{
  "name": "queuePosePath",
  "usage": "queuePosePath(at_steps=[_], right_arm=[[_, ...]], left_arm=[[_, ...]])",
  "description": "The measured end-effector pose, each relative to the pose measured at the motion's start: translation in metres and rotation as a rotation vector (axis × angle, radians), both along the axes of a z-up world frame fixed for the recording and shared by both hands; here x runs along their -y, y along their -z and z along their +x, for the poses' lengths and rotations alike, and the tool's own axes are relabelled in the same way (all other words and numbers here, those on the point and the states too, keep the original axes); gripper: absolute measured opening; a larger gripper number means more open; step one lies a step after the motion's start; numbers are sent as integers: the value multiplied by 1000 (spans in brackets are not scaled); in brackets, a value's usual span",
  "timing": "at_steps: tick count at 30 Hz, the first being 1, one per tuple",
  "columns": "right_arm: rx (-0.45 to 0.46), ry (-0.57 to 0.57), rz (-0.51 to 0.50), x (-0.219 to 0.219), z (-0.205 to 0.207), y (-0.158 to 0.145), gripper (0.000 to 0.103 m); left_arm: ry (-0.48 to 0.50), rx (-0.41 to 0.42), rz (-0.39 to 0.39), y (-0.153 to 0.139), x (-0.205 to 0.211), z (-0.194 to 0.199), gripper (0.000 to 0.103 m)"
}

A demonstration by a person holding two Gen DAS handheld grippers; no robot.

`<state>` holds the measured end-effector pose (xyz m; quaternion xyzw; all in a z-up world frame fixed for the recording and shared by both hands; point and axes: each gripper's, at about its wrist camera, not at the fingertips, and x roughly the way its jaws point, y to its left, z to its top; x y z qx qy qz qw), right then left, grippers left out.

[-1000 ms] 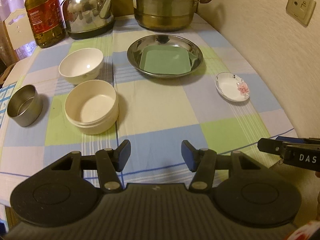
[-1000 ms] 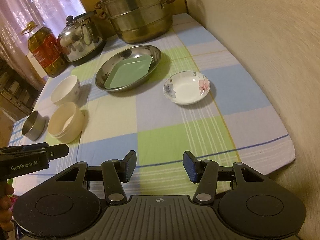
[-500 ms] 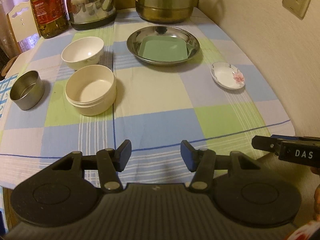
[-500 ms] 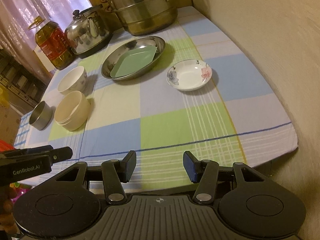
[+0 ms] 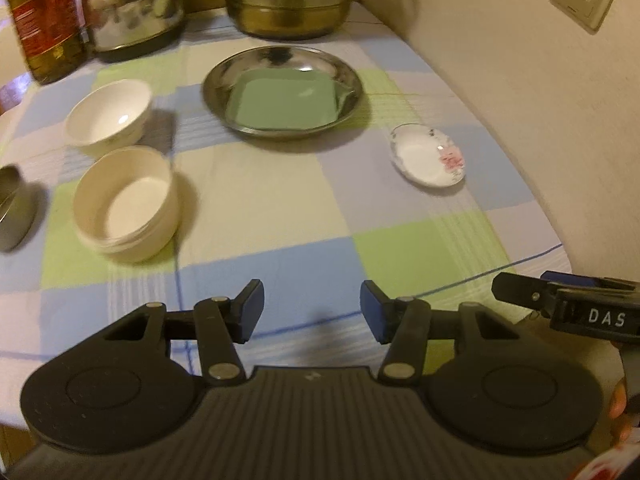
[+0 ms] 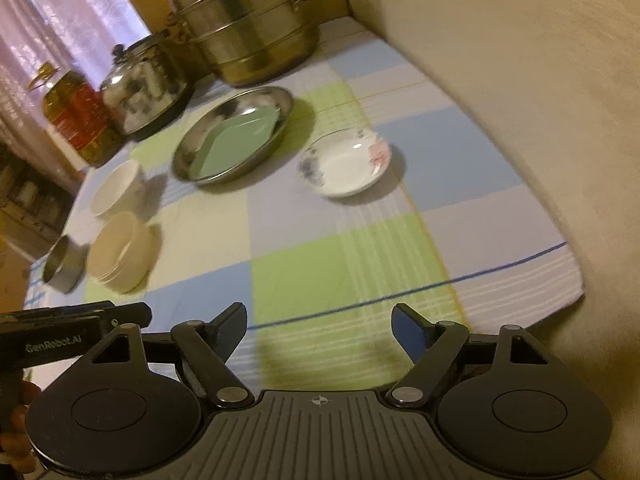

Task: Organize plates and bowls
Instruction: 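Move both grippers toward the small white floral dish, then close both grippers on the rim of the floral dish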

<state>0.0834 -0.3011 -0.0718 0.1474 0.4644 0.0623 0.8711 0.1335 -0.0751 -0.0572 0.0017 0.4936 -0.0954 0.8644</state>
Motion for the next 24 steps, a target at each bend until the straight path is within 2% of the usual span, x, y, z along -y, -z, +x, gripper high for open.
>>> queuePosePath(at_steps=[12, 24], right_arm=[[-30, 107, -12, 12, 38, 6, 79], [-8, 177, -26, 20, 74, 13, 77]], left_arm=[[110, 15, -52, 10, 16, 59, 49], [203, 25, -73, 26, 45, 102, 35]])
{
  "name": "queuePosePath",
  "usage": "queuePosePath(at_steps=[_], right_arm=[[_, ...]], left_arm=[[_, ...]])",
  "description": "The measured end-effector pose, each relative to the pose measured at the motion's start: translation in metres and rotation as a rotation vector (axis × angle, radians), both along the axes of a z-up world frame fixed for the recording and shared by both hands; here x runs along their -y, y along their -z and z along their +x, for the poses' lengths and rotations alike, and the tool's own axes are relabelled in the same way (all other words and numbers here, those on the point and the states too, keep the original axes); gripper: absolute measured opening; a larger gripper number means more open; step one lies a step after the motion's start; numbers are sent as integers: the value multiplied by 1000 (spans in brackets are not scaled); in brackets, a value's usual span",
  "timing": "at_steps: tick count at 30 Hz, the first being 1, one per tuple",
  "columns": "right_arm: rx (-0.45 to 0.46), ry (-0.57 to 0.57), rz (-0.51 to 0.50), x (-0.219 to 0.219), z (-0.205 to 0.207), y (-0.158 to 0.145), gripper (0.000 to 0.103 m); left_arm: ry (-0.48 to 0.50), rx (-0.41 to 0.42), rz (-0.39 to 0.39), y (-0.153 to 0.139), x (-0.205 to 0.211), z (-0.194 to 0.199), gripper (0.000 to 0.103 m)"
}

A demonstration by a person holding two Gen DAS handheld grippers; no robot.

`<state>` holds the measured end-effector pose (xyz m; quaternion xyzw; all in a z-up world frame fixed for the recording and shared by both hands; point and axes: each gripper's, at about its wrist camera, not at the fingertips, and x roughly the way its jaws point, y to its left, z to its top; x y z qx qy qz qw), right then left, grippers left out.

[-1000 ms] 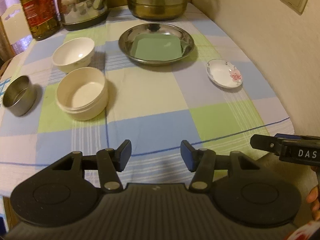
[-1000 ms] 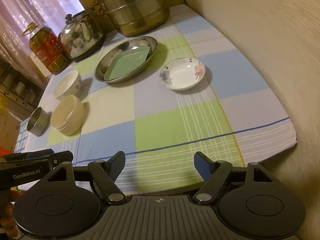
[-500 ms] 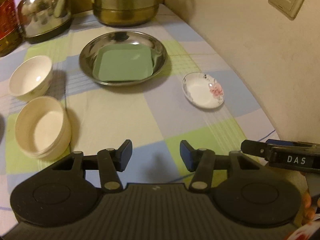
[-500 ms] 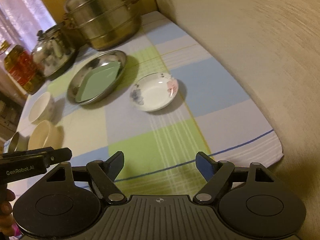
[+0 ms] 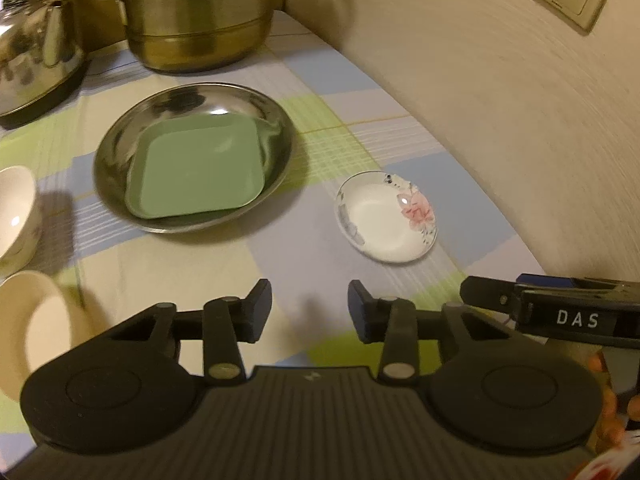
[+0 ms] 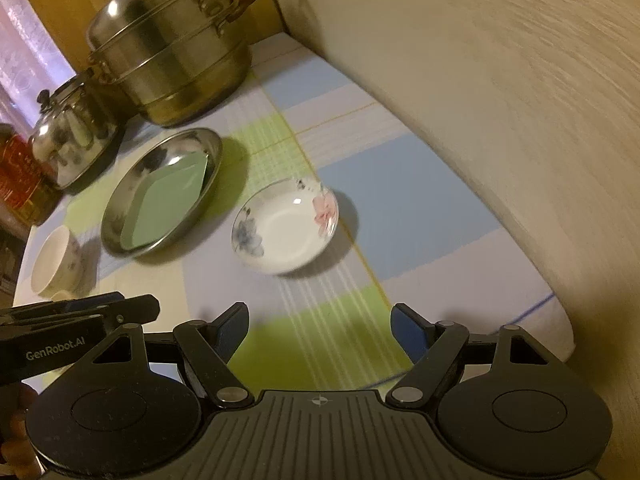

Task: Organize plates and bowls
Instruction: 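Close both grippers on the rim of the floral dish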

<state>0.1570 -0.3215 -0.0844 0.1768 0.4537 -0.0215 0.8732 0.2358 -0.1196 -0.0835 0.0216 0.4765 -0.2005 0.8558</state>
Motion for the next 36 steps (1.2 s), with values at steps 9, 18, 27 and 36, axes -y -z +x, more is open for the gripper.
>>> queuePosePath(at_steps=[9, 18, 27, 36], right_arm=[[12, 57, 18, 11, 24, 18, 58], [10, 94, 29, 15, 49, 36, 42], [0, 106, 32, 16, 66, 45, 31], [3, 93, 34, 17, 72, 49, 18]], left_arm=[[61, 3, -18, 15, 23, 30, 24], [72, -24, -38, 32, 41, 61, 16], [63, -58, -24, 48, 50, 81, 13], [56, -65, -17, 56, 57, 93, 8]])
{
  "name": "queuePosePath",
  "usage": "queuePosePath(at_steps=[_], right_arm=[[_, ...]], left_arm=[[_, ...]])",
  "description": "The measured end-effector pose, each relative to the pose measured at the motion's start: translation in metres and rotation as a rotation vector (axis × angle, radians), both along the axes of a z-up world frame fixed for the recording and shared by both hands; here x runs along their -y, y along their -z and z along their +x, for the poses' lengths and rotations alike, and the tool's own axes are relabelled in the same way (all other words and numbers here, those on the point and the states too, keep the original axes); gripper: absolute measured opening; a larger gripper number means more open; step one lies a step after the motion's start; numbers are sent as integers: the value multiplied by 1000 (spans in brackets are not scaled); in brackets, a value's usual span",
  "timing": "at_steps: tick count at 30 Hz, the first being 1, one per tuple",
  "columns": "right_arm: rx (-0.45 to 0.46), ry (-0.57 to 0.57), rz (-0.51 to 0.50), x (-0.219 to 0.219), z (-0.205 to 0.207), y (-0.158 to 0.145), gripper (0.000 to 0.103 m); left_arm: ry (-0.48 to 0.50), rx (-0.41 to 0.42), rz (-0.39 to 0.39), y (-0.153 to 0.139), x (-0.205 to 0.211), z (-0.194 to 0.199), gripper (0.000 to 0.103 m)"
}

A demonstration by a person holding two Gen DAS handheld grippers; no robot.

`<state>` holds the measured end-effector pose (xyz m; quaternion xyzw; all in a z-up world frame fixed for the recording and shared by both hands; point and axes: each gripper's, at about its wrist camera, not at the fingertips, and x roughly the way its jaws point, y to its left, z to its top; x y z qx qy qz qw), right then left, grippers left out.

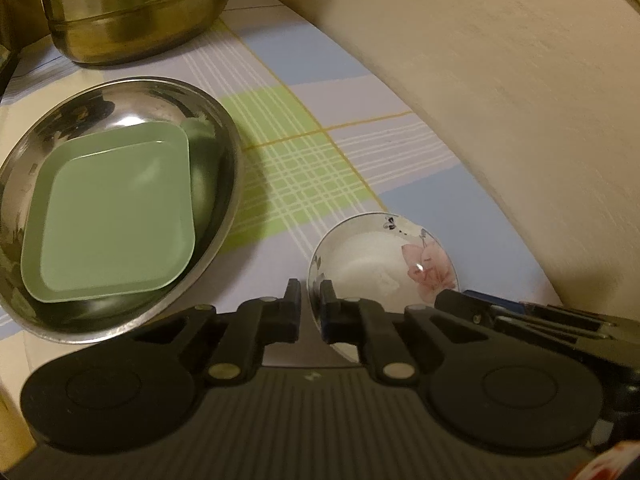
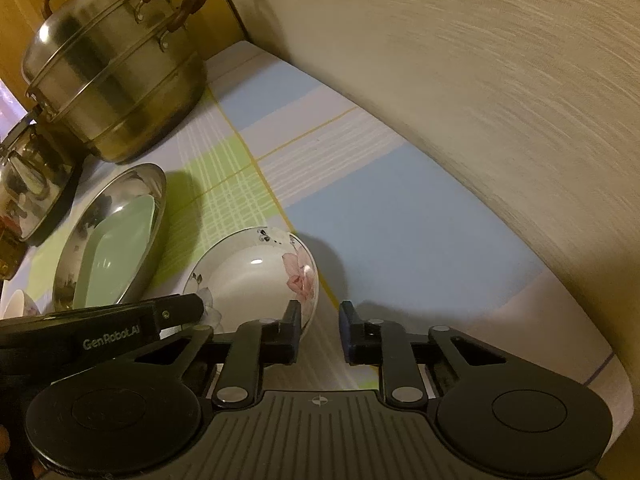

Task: Organize plates and bowls
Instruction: 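Close both grippers on the rim of the floral dish, then carry the floral dish and lower it onto the tray in the basin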

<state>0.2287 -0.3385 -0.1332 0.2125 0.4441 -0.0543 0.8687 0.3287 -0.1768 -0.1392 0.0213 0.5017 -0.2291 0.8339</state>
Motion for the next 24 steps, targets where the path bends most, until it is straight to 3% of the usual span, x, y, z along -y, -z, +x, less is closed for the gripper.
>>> queuePosePath(at_steps=[7, 24], right_arm=[[12, -26, -23, -5, 5, 0, 7], [40, -79, -55, -12, 7, -15, 6]], left_arm=[[6, 16, 8, 0, 4, -1, 7], [-32, 45, -30, -12, -10, -13, 7]])
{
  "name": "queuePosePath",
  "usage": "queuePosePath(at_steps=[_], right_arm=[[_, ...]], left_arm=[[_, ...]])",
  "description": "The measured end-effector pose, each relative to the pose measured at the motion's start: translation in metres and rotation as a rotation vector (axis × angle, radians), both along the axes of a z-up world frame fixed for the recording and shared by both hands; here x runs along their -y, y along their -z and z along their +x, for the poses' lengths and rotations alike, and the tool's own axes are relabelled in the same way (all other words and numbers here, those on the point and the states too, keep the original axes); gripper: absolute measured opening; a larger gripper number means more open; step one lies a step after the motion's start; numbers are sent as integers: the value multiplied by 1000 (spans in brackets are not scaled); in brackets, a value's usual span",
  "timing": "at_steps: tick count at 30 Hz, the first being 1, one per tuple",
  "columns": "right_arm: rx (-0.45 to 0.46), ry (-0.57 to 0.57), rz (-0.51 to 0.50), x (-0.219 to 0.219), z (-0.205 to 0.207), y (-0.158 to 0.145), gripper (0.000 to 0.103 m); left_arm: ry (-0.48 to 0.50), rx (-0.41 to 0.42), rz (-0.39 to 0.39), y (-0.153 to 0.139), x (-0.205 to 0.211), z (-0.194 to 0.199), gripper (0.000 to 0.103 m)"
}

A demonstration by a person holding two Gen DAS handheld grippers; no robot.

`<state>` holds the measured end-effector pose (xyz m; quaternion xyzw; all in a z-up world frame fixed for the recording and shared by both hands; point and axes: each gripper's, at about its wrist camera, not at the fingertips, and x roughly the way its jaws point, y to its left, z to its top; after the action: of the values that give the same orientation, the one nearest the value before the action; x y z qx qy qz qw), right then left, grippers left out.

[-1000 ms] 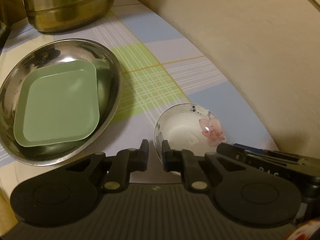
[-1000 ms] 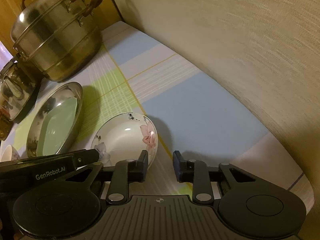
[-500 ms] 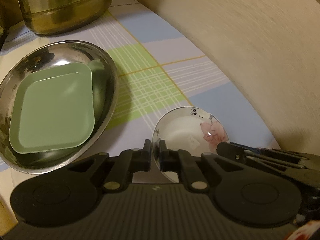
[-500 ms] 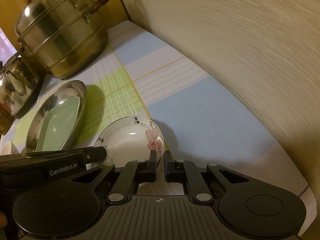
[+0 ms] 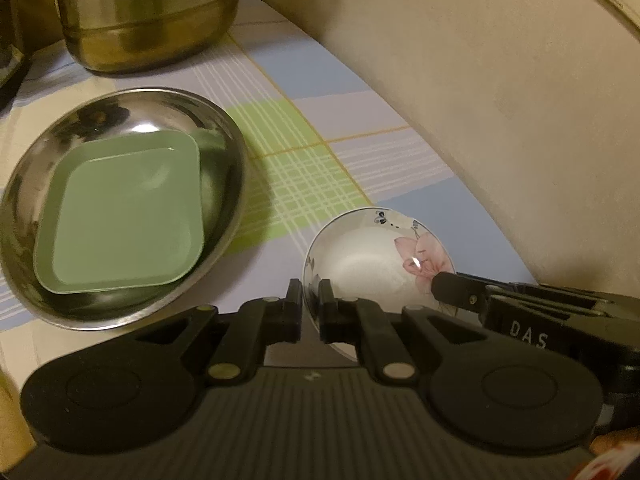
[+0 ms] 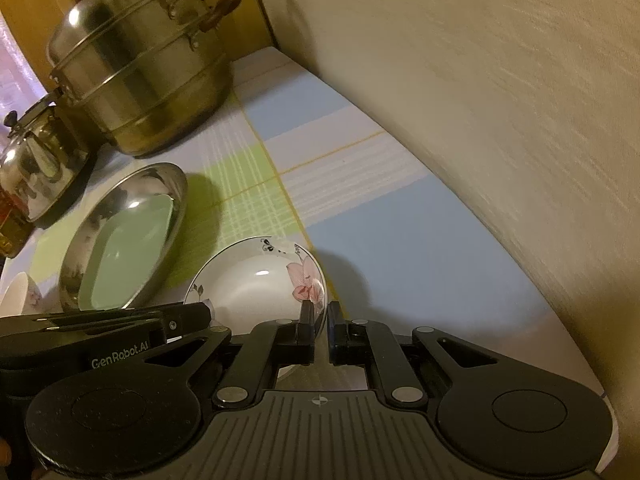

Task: Organize plates and bowls
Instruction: 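Carry the floral dish and lower it onto the tray in the basin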

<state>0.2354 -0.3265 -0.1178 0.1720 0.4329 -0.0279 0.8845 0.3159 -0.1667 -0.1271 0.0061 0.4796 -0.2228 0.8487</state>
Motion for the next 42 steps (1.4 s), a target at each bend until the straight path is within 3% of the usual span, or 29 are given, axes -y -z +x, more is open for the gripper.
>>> queuePosePath(at_steps=[19, 29, 42], right_arm=[[71, -217, 23, -74, 43, -25, 6], [73, -286, 21, -111, 79, -15, 6], [38, -309, 4, -128, 115, 3, 6]], left_arm=[[-227, 59, -19, -33, -89, 6, 7], [-307, 58, -4, -27, -120, 24, 7], [-344, 23, 12, -6, -135, 57, 7]])
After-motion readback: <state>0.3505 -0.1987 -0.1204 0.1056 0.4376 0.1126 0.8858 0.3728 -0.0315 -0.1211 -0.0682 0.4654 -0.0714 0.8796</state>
